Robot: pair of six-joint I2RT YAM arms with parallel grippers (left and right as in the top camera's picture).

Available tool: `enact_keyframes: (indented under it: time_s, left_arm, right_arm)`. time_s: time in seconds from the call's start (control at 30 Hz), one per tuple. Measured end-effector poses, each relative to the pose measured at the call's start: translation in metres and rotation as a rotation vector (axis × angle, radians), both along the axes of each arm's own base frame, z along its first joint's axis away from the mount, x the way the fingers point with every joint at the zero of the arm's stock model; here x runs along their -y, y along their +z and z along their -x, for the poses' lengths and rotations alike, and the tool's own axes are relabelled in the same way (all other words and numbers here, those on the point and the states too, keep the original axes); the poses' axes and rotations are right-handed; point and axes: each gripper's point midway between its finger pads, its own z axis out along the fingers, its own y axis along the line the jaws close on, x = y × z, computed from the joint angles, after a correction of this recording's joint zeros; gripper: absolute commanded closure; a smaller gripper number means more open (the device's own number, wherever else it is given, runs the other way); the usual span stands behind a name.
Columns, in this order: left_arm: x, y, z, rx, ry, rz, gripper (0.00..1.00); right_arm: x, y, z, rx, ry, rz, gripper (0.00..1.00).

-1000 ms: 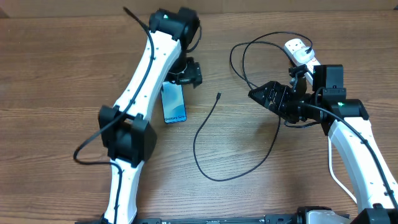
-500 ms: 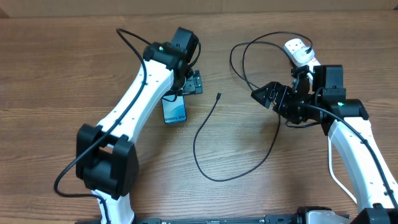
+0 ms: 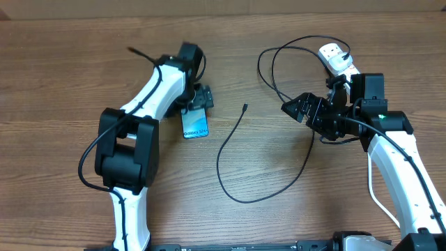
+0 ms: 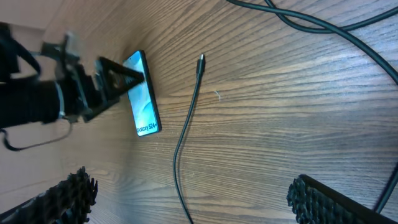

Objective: Plug charger to phone and switch on socket
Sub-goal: 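Lift the phone upright with the left gripper and raise it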

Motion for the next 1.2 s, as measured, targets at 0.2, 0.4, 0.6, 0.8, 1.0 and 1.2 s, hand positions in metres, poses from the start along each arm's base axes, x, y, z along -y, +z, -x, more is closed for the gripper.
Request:
enact_keyframes:
  time_s: [0.2, 0.4, 0.6, 0.8, 1.0, 1.2]
  left_arm:
    - [0.003, -0.018, 0.001, -0.048, -0.006, 0.006, 0.04]
    - [0.003, -0.02, 0.0, -0.053, -0.023, 0.0, 0.24]
    - [0.004, -0.02, 0.001, -0.058, -0.024, 0.004, 0.34]
    - [0.014, -0.017, 0.02, -0.165, -0.025, 0.069, 0.35]
    - [0.055, 0.029, 0.022, -0.258, -0.016, 0.334, 0.37]
    - [0.085, 0.098, 0.009, -0.333, 0.074, 0.895, 0.37]
  right_arm:
    - [0.0, 0.0, 0.001, -0.004, 0.0, 0.0, 0.0]
    - [0.0, -0.001, 0.002, -0.01, 0.0, 0.0, 0.0]
    - [0.0, -0.002, 0.004, -0.019, 0.0, 0.001, 0.0]
    - [0.0, -0.002, 0.004, -0.021, -0.001, 0.0, 0.0]
    - [0.0, -0.003, 0.006, -0.041, -0.014, -0.007, 0.0]
    - [0.0, -0.004, 0.008, -0.106, -0.084, -0.044, 0.0]
